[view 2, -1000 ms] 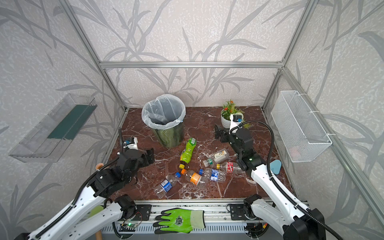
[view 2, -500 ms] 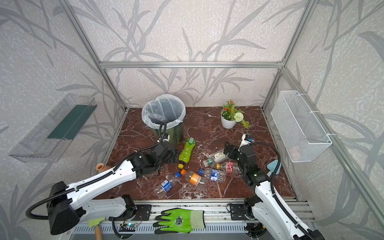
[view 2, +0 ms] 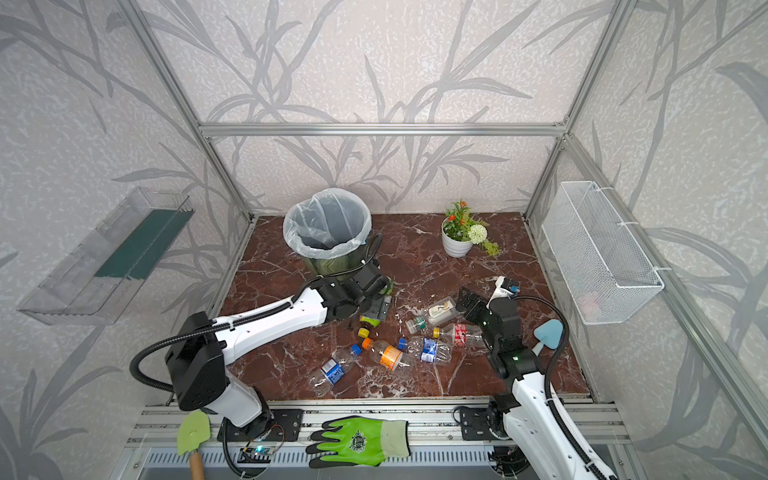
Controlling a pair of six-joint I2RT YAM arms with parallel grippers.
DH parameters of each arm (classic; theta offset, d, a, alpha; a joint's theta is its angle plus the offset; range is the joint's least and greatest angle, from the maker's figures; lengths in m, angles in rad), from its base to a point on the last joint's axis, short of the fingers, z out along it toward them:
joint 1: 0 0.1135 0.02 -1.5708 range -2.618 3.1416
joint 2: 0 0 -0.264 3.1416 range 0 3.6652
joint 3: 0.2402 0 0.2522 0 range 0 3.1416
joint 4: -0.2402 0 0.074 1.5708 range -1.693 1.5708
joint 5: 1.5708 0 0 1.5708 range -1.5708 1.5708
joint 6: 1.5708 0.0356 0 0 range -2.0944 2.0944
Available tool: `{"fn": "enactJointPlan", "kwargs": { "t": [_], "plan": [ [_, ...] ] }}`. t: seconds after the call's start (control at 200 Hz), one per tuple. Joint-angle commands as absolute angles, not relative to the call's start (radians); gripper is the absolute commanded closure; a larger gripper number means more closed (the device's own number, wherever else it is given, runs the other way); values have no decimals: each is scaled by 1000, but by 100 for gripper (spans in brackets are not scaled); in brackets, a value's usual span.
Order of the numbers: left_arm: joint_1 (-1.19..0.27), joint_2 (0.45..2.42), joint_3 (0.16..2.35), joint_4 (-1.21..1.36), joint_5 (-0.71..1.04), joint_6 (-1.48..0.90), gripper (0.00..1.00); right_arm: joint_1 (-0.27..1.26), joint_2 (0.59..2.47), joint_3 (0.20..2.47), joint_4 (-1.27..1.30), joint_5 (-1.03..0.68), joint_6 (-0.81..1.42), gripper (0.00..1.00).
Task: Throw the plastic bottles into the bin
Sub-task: 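Grasp the green bottle with left gripper while right gripper withdraws from bin, then lift the green bottle with left gripper and carry it over the bin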
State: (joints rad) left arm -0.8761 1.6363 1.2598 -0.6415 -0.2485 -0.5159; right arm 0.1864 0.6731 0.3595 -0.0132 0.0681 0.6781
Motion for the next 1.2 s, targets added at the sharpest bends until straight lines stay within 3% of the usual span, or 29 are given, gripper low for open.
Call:
{"fn": "enactJointPlan", "kwargs": {
  "t": [0.0,0.36,0.76,1.194],
  "plan": [
    [-875,1686,1307,-716,-241,-509,3,171,652,344,-15,55,691,6],
    [-798,1888,1428,-708,-207,-460,4,144,650,330,-14,33,704,6],
    [-759,2045,1520,-702,-139,-402,14,138,641,323,-23,39,709,5],
    [-759,2009,1515,-661,-102,-389,59,132,622,318,-34,45,717,5]
  ]
}}
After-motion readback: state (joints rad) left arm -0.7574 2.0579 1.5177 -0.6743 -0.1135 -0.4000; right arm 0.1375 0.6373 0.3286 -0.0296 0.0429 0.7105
